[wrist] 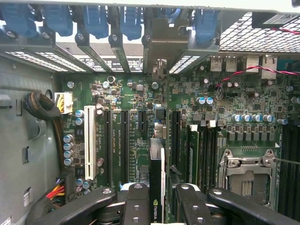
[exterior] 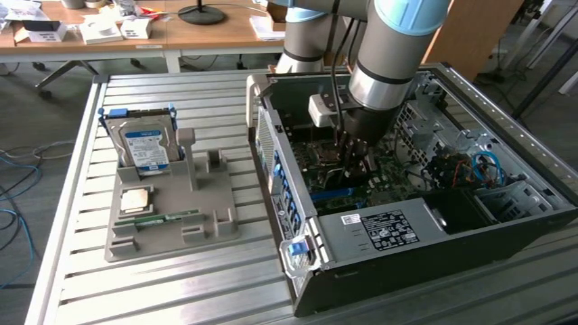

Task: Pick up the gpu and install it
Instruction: 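Insert the gpu into the slot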

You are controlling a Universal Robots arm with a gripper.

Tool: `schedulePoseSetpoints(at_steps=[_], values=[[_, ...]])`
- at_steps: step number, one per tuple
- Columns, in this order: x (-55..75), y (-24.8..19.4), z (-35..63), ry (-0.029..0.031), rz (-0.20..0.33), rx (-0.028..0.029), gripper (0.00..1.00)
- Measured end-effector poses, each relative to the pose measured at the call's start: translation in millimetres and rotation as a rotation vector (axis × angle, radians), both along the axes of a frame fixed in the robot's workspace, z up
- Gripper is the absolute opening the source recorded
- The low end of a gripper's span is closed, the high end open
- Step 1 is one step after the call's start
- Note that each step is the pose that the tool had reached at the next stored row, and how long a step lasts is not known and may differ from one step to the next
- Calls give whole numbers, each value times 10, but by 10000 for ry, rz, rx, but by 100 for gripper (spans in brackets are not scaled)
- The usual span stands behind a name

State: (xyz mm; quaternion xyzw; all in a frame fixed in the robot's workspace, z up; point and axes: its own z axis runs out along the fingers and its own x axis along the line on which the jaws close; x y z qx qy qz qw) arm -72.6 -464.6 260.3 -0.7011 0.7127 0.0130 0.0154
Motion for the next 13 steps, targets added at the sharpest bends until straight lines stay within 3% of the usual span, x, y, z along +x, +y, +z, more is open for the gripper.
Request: schedulePoseSetpoints(at_steps=[9, 13], values=[[0, 0, -12, 0, 0, -6, 26], [0, -1, -12, 0, -1, -57, 26]])
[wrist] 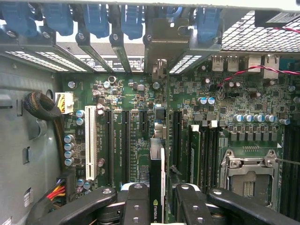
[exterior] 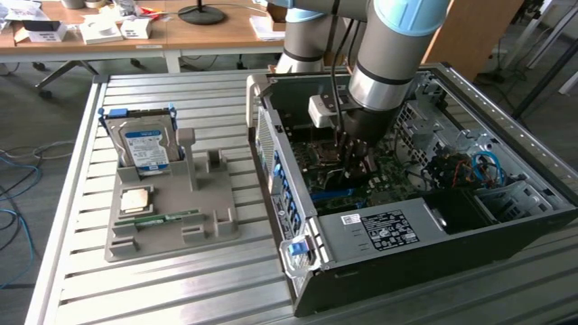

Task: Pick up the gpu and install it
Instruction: 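Insert the gpu into the slot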

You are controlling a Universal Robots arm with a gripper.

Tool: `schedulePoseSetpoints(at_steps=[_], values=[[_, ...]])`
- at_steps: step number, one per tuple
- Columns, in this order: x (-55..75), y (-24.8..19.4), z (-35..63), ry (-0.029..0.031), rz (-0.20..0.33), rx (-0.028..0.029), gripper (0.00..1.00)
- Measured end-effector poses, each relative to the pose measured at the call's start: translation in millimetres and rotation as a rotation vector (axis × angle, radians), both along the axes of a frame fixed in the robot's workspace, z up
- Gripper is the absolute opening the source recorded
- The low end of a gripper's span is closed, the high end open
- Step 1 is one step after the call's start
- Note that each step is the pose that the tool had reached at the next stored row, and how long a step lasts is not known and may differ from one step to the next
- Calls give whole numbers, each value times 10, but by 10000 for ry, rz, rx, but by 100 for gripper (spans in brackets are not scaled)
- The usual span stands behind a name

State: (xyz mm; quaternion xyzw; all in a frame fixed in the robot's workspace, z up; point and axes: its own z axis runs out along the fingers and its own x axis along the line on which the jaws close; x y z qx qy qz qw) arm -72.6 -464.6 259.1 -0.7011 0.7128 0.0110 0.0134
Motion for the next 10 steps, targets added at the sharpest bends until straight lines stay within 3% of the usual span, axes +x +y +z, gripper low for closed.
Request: schedulePoseSetpoints(at_steps=[10], values=[[0, 5, 0, -1, -1, -1, 26]])
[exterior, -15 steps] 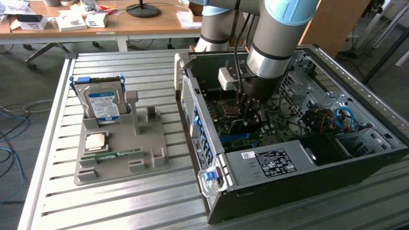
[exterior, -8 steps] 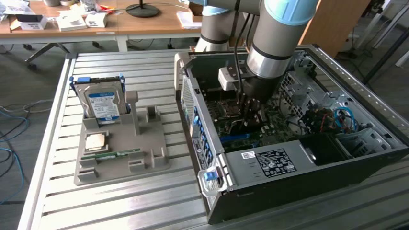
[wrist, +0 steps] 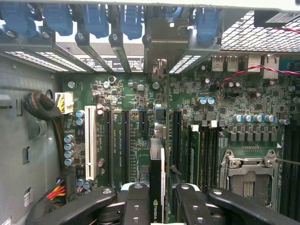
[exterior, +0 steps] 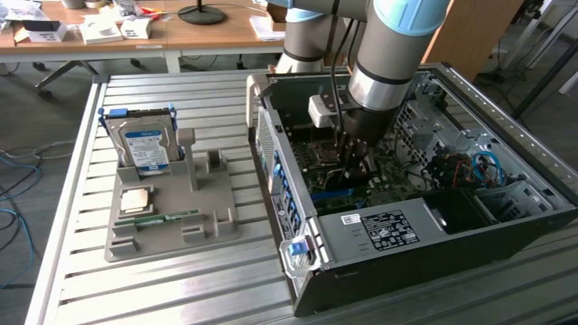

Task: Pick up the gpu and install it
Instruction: 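Insert the gpu into the slot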

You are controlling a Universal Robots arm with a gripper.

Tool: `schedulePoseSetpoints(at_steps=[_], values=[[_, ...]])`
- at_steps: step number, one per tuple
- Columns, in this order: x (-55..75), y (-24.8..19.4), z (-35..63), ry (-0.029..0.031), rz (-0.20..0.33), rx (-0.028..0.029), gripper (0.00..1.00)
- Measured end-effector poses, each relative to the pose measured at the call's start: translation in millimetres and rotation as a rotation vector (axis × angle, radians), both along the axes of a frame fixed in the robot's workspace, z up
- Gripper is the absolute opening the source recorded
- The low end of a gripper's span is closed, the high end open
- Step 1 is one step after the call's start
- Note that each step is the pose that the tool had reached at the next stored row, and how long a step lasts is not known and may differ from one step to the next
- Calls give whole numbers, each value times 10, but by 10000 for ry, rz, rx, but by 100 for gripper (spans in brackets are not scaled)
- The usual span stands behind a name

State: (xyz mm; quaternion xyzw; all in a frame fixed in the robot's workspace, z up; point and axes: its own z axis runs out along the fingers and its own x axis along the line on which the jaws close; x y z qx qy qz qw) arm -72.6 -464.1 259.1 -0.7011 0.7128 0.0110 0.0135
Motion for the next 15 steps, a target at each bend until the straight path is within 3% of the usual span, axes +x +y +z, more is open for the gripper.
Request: schedulePoseSetpoints(at_steps=[15], values=[[0, -1, -11, 1, -48, -2, 26]])
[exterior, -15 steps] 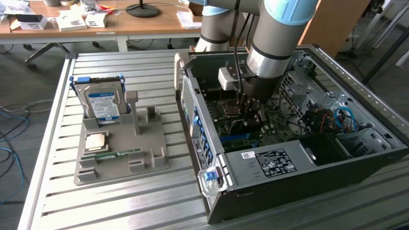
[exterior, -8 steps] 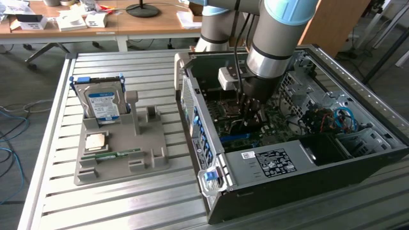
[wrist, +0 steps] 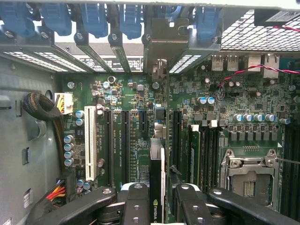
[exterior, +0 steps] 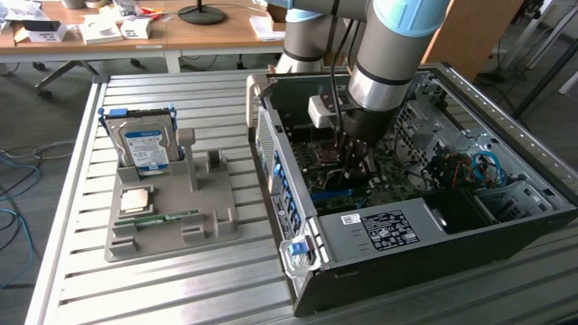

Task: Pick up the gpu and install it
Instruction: 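Insert the gpu into the slot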

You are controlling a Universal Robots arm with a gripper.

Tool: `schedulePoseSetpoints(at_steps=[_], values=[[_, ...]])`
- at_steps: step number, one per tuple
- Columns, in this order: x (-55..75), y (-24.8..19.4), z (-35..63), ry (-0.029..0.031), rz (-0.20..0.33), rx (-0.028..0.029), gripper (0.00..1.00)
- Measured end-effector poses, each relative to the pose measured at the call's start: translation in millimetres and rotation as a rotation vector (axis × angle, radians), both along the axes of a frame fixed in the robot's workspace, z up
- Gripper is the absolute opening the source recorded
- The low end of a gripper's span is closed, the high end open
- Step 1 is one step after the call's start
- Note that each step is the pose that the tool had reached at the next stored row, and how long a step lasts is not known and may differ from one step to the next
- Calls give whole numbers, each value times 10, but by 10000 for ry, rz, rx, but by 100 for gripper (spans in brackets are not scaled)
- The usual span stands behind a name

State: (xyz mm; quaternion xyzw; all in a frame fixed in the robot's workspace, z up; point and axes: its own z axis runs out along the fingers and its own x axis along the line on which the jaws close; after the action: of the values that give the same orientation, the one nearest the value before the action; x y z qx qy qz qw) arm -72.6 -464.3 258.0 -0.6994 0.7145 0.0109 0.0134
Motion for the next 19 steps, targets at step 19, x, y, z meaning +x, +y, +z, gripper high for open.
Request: schedulePoseSetpoints(at_steps=[19], values=[[0, 0, -23, 0, 0, 0, 26]])
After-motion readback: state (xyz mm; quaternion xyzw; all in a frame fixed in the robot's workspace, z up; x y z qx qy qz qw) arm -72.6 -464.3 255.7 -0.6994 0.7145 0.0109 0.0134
